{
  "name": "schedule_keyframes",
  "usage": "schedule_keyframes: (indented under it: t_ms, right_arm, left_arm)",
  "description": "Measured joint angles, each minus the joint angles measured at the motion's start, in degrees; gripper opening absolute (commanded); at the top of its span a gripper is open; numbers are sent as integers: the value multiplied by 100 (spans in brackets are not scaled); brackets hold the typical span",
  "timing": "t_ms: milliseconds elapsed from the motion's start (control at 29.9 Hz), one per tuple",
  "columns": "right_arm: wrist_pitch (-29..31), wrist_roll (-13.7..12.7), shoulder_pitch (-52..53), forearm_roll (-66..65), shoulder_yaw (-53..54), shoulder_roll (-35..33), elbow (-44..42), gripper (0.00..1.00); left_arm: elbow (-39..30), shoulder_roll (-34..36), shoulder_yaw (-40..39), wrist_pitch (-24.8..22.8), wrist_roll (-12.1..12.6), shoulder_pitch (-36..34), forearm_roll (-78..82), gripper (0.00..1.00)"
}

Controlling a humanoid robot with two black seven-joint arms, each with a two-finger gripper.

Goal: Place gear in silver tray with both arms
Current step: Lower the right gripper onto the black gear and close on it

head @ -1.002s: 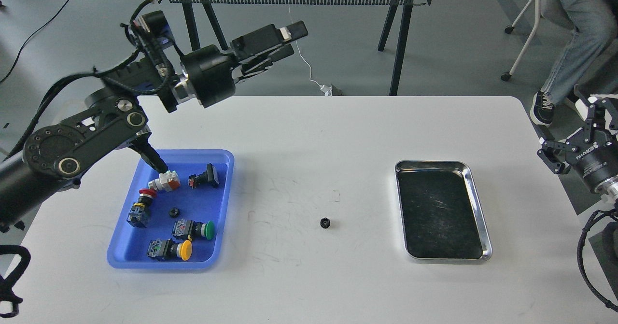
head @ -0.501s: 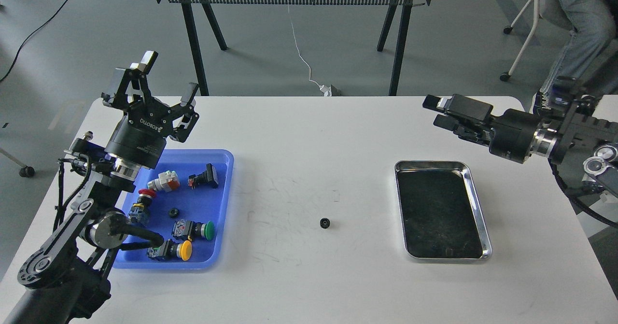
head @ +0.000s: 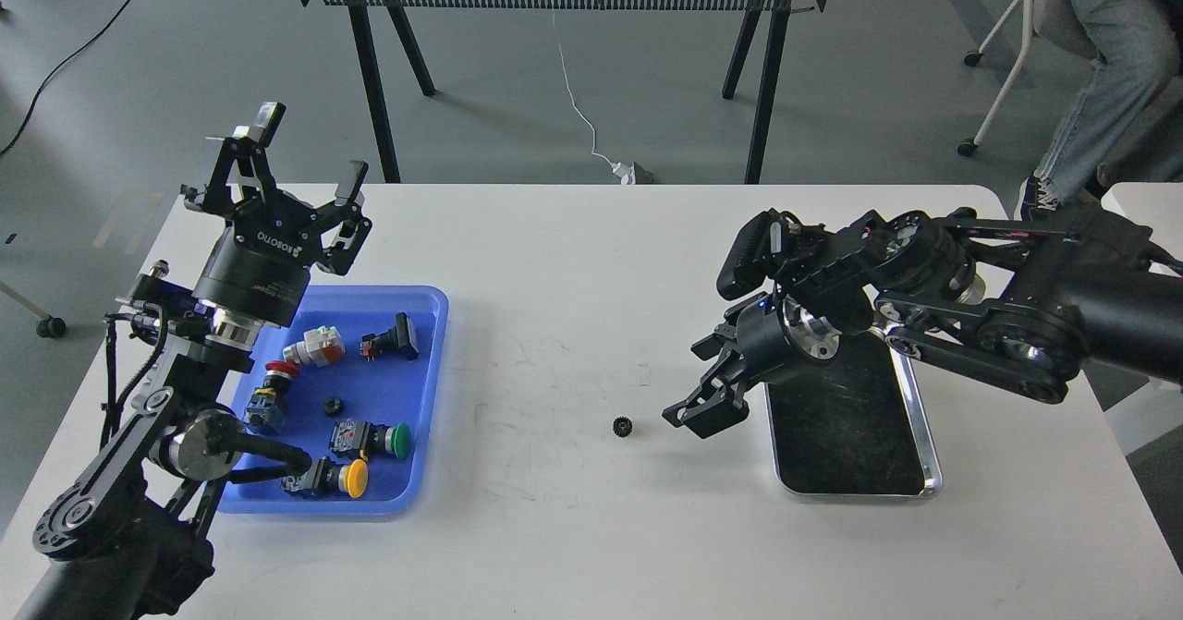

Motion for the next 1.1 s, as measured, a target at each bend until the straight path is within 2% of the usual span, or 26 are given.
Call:
schedule_keyframes:
  t_ms: [334,534,1102]
  right_arm:
    - [0,-1,26,-300,-247,1322,-855,79]
    - [-152,-1,14,-306,-535,1833,-1381,71]
    - [-172,0,92,-305,-854,1997,-1759,66]
  left_arm:
    - [-1,-3,7,10,0,-8,0,99]
    - [-1,19,-87,0,0,3,0,99]
    - [1,38,-164,-77,0,61,-16,99]
